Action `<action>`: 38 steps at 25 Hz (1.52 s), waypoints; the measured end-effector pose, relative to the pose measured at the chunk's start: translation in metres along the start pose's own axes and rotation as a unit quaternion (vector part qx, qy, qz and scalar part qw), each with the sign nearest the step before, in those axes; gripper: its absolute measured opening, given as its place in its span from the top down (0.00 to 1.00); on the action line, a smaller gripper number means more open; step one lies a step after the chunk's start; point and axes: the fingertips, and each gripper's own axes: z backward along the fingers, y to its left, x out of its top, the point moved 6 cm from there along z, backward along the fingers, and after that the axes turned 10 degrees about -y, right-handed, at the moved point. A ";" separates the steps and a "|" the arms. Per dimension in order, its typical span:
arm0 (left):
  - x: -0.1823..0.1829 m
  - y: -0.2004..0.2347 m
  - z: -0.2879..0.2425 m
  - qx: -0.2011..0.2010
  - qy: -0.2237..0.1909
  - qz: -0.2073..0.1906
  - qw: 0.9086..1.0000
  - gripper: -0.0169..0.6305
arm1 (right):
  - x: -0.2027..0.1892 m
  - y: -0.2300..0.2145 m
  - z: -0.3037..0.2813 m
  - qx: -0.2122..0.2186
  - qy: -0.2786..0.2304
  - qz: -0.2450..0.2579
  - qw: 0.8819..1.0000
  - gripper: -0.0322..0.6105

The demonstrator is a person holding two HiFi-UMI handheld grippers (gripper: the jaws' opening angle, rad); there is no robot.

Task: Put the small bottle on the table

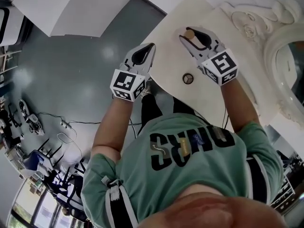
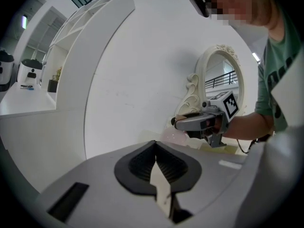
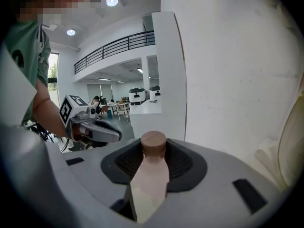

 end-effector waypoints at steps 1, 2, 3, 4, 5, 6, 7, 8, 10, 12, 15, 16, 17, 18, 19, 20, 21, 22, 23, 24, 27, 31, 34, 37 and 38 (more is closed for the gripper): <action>-0.004 0.001 -0.002 -0.001 0.000 -0.002 1.000 0.96 | -0.004 0.000 -0.004 0.001 0.001 0.000 1.000 0.75; -0.008 0.002 -0.003 -0.002 0.000 -0.003 1.000 0.96 | -0.008 0.000 -0.007 0.001 0.002 0.001 1.000 0.75; -0.012 0.003 -0.004 -0.003 0.000 -0.003 1.000 0.96 | -0.012 0.000 -0.011 0.002 0.003 0.003 1.000 0.75; -0.014 0.005 -0.006 -0.004 -0.001 -0.004 1.000 0.96 | -0.015 -0.001 -0.015 0.002 0.003 0.005 1.000 0.75; -0.017 0.006 -0.007 -0.005 -0.002 -0.004 1.000 0.96 | -0.017 -0.001 -0.018 0.002 0.004 0.006 1.000 0.75; -0.018 0.006 -0.008 -0.007 -0.002 -0.005 1.000 0.96 | -0.019 -0.001 -0.020 0.002 0.004 0.006 1.000 0.75; -0.020 0.006 -0.009 -0.008 -0.002 -0.005 1.000 0.96 | -0.021 -0.002 -0.021 0.002 0.005 0.006 1.000 0.75; -0.022 0.005 -0.010 -0.009 -0.002 -0.005 1.000 0.96 | -0.023 -0.002 -0.022 0.002 0.005 0.007 1.000 0.75; -0.024 0.005 -0.013 -0.010 -0.002 -0.004 1.000 0.96 | -0.027 -0.004 -0.025 0.000 0.006 0.008 1.000 0.75; -0.026 0.007 -0.014 -0.010 -0.003 -0.002 1.000 0.96 | -0.030 -0.005 -0.029 0.000 0.009 0.007 1.000 0.75; -0.028 0.009 -0.014 -0.010 -0.004 0.002 1.000 0.96 | -0.035 -0.005 -0.033 -0.002 0.014 0.008 1.000 0.75; -0.030 0.009 -0.014 -0.011 -0.003 0.003 1.000 0.96 | -0.037 -0.006 -0.034 -0.003 0.015 0.008 1.000 0.75; -0.031 0.009 -0.015 -0.012 -0.003 0.003 1.000 0.96 | -0.039 -0.007 -0.034 -0.004 0.017 0.008 1.000 0.75; -0.032 0.009 -0.016 -0.012 -0.002 0.004 1.000 0.96 | -0.040 -0.007 -0.035 -0.004 0.019 0.008 1.000 0.75; -0.032 0.009 -0.016 -0.013 -0.002 0.005 1.000 0.96 | -0.042 -0.007 -0.036 -0.004 0.020 0.008 1.000 0.75; -0.033 0.010 -0.017 -0.013 -0.001 0.005 1.000 0.96 | -0.043 -0.007 -0.037 -0.004 0.021 0.009 1.000 0.75; -0.034 0.010 -0.017 -0.013 -0.001 0.006 1.000 0.96 | -0.045 -0.008 -0.038 -0.003 0.022 0.010 1.000 0.75; -0.034 0.010 -0.018 -0.013 -0.001 0.006 1.000 0.96 | -0.046 -0.008 -0.038 -0.003 0.024 0.010 1.000 0.75; -0.035 0.011 -0.018 -0.013 -0.001 0.006 1.000 0.96 | -0.048 -0.008 -0.039 -0.004 0.025 0.010 1.000 0.75; -0.035 0.011 -0.018 -0.013 -0.002 0.007 1.000 0.96 | -0.049 -0.008 -0.040 -0.004 0.026 0.009 1.000 0.75; -0.036 0.013 -0.017 -0.012 -0.003 0.009 1.000 0.96 | -0.055 -0.007 -0.042 -0.005 0.032 0.006 0.999 0.75; -0.037 0.013 -0.014 -0.010 -0.003 0.010 1.000 0.96 | -0.066 -0.002 -0.042 -0.002 0.040 0.012 0.999 0.74; -0.038 0.013 -0.012 -0.010 -0.003 0.009 1.000 0.96 | -0.068 0.002 -0.042 0.005 0.036 0.032 0.999 0.74; -0.038 0.011 -0.010 -0.010 -0.003 0.010 1.000 0.96 | -0.068 0.001 -0.043 0.011 0.029 0.042 0.999 0.74; -0.038 0.010 -0.009 -0.010 -0.003 0.010 1.000 0.96 | -0.068 0.001 -0.043 0.012 0.029 0.044 0.999 0.74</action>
